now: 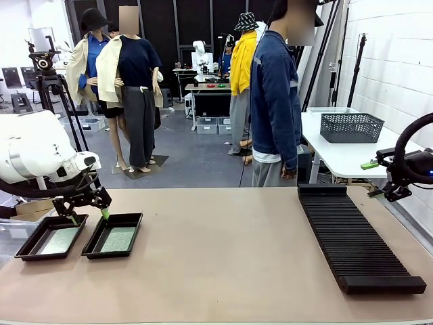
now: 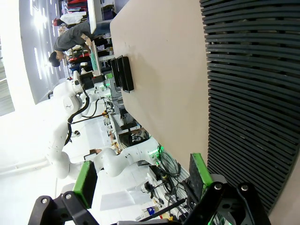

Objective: Inspect and transfer BCBs to ESD trays.
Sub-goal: Pick up the ESD tray and place it on the left side of the table.

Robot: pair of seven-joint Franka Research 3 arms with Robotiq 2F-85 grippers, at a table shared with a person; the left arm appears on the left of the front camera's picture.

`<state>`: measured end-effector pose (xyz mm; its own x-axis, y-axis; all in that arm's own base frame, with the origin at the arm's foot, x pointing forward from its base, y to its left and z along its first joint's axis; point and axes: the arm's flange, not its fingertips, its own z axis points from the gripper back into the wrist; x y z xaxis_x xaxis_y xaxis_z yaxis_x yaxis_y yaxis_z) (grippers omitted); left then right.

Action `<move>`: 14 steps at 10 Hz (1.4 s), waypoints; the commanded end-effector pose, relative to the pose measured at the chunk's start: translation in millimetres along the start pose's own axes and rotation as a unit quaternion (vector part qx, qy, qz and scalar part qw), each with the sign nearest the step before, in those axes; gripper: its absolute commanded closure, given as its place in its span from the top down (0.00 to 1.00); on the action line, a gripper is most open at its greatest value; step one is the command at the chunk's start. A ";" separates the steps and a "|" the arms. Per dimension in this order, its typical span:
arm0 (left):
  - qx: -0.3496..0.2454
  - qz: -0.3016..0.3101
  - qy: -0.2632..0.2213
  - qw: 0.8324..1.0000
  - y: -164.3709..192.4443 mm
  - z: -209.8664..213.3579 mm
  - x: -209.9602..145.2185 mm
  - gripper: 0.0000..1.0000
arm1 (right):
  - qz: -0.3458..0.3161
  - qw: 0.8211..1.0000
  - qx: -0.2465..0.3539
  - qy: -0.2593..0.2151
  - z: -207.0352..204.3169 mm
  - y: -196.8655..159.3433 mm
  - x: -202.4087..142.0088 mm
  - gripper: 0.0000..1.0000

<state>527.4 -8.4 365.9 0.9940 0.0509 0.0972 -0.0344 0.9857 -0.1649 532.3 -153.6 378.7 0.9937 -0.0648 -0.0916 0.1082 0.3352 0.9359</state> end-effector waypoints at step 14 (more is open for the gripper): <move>0.000 0.000 0.000 1.000 0.0 0.0 0.0 1.00 | 0.000 1.000 -0.002 0.006 -1.1 0.7 -1.5 1.00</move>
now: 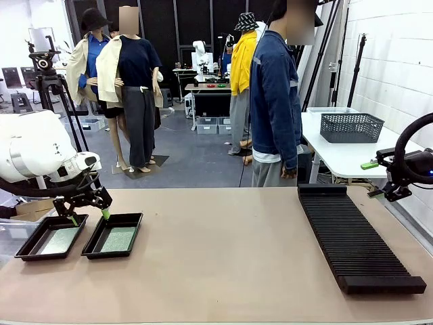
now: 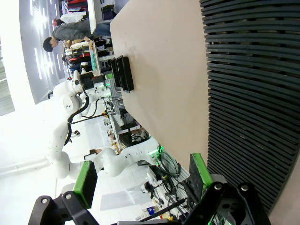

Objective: Inspect and transfer BCBs to ESD trays.
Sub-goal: Pick up the ESD tray and place it on the left side of the table.

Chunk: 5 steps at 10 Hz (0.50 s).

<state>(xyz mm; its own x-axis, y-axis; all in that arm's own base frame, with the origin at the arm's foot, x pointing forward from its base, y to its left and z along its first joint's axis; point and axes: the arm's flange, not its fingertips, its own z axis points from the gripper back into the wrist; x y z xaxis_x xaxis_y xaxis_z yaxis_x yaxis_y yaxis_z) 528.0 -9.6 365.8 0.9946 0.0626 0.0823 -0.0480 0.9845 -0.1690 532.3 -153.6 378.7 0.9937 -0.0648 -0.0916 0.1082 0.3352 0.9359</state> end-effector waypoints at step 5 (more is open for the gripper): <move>0.001 -0.007 -0.006 1.000 1.1 0.3 -0.6 1.00 | 0.000 1.000 -0.002 0.006 -1.0 0.7 -1.5 1.00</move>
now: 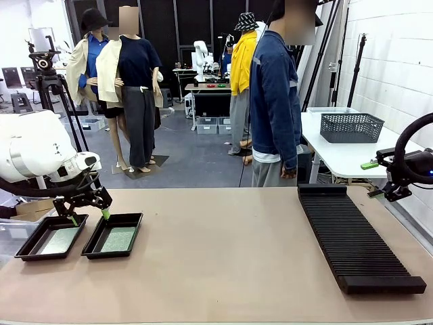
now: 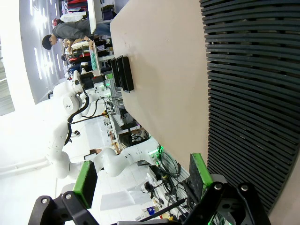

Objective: Inspect and transfer BCBs to ESD trays.
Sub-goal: Pick up the ESD tray and place it on the left side of the table.

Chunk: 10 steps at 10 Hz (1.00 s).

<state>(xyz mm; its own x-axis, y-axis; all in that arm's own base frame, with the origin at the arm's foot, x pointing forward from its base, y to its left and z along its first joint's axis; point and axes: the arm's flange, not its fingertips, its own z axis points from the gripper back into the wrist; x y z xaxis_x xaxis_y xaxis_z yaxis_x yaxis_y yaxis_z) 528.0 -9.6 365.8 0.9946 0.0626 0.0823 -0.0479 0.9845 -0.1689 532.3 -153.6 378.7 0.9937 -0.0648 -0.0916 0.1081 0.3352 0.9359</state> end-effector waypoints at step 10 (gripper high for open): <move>-0.323 0.001 -0.069 0.944 138.5 107.3 -26.9 1.00 | 0.000 1.000 -0.002 0.006 -1.0 0.7 -1.5 1.00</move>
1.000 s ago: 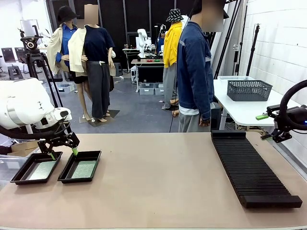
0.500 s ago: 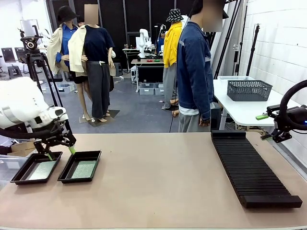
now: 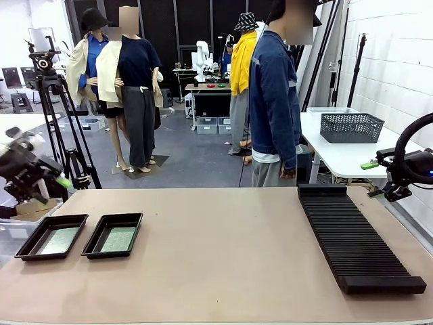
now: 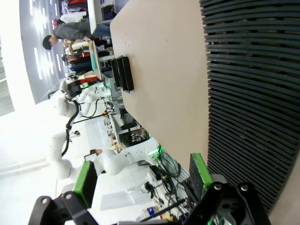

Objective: Inspect and transfer BCBs to ESD trays.
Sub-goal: Pick up the ESD tray and place it on the left side of the table.

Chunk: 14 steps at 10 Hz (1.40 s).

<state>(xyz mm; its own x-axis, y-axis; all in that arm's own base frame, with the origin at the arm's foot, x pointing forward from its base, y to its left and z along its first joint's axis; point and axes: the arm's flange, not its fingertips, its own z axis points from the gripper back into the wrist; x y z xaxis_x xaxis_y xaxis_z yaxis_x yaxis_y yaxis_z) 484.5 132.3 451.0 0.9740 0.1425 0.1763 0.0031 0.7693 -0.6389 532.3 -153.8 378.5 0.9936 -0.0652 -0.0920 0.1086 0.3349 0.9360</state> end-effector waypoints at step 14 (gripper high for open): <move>-0.378 -0.015 0.142 0.915 121.9 57.8 26.1 1.00 | 0.000 1.000 -0.002 0.006 -1.2 1.0 -1.5 1.00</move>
<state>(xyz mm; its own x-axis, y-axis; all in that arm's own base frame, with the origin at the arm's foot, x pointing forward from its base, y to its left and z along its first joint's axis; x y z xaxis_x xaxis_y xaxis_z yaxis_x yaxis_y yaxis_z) 498.3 245.7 413.9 0.9948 -0.0814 0.0619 0.0702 0.1027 -0.9922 532.4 -153.4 378.4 0.9937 -0.0640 -0.0920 0.1082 0.3344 0.9362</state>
